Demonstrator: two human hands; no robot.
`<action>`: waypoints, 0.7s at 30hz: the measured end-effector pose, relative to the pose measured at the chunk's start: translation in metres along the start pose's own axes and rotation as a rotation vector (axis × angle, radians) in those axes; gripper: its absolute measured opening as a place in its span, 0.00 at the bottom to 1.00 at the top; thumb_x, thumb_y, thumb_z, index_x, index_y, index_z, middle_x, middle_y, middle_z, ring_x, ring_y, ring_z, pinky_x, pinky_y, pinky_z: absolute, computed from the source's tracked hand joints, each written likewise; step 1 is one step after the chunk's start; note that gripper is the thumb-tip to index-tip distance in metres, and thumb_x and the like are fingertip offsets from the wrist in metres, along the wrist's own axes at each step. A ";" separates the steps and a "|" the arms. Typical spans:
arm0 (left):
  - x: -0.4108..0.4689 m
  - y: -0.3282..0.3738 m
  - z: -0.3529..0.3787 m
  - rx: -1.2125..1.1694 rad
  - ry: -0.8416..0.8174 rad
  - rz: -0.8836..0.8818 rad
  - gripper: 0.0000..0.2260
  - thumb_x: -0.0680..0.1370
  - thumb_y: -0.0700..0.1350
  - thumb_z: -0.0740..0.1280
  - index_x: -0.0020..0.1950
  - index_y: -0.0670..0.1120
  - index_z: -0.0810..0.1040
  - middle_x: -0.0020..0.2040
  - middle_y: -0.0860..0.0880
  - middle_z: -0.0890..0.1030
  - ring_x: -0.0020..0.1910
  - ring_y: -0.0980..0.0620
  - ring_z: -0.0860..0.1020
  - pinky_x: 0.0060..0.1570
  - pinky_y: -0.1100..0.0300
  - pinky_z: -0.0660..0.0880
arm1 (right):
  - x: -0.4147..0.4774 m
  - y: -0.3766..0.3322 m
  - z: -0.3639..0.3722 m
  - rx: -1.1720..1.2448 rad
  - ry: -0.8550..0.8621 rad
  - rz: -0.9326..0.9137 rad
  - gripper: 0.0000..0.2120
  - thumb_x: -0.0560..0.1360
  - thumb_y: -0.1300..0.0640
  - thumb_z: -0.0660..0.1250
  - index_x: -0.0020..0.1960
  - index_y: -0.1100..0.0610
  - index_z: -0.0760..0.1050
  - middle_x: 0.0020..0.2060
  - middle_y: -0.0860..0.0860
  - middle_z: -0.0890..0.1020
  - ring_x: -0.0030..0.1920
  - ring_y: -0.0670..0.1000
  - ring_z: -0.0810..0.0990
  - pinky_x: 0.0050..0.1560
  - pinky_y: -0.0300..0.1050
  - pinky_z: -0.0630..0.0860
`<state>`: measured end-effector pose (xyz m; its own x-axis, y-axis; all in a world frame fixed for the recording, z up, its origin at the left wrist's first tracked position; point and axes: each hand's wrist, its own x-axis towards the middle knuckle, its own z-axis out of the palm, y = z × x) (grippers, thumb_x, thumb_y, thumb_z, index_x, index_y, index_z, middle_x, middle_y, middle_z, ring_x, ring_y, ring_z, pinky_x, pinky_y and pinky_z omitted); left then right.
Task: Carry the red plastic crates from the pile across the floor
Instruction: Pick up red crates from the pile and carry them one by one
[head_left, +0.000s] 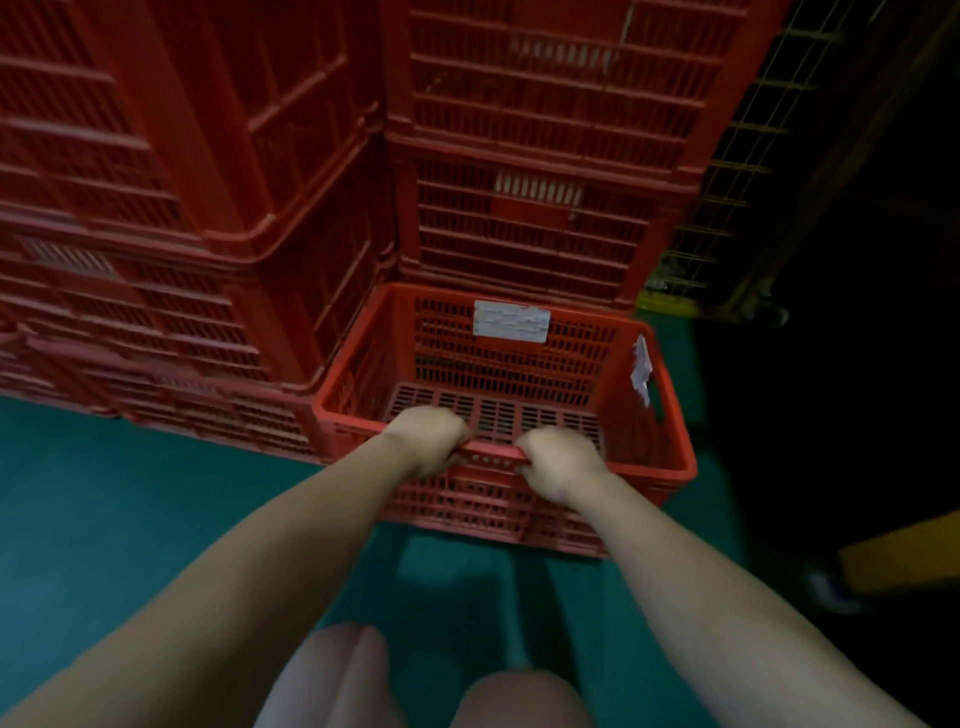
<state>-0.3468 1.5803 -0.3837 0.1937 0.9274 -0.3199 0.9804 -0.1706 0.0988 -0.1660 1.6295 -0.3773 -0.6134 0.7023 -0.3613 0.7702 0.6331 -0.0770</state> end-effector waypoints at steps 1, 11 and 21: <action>0.003 -0.003 0.005 0.002 -0.006 -0.002 0.10 0.79 0.48 0.63 0.56 0.46 0.78 0.54 0.45 0.81 0.54 0.42 0.78 0.49 0.53 0.74 | 0.003 0.000 0.004 0.001 -0.001 -0.002 0.08 0.79 0.52 0.63 0.53 0.53 0.77 0.53 0.54 0.81 0.54 0.58 0.79 0.43 0.44 0.68; 0.018 -0.020 0.057 -0.068 -0.135 -0.048 0.06 0.77 0.45 0.63 0.49 0.46 0.78 0.51 0.44 0.81 0.51 0.41 0.78 0.48 0.51 0.76 | 0.032 -0.008 0.051 -0.045 -0.090 -0.034 0.14 0.79 0.53 0.62 0.64 0.51 0.75 0.59 0.54 0.80 0.59 0.58 0.78 0.52 0.46 0.74; 0.042 -0.039 0.069 -0.068 -0.113 -0.073 0.06 0.76 0.44 0.63 0.46 0.49 0.80 0.42 0.49 0.81 0.43 0.45 0.79 0.41 0.55 0.74 | 0.066 -0.002 0.060 -0.070 -0.124 -0.031 0.11 0.78 0.57 0.63 0.59 0.53 0.77 0.55 0.54 0.81 0.56 0.58 0.80 0.50 0.47 0.76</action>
<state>-0.3744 1.6027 -0.4655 0.1283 0.8926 -0.4321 0.9880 -0.0773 0.1337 -0.1976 1.6549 -0.4565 -0.6073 0.6392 -0.4719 0.7345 0.6781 -0.0266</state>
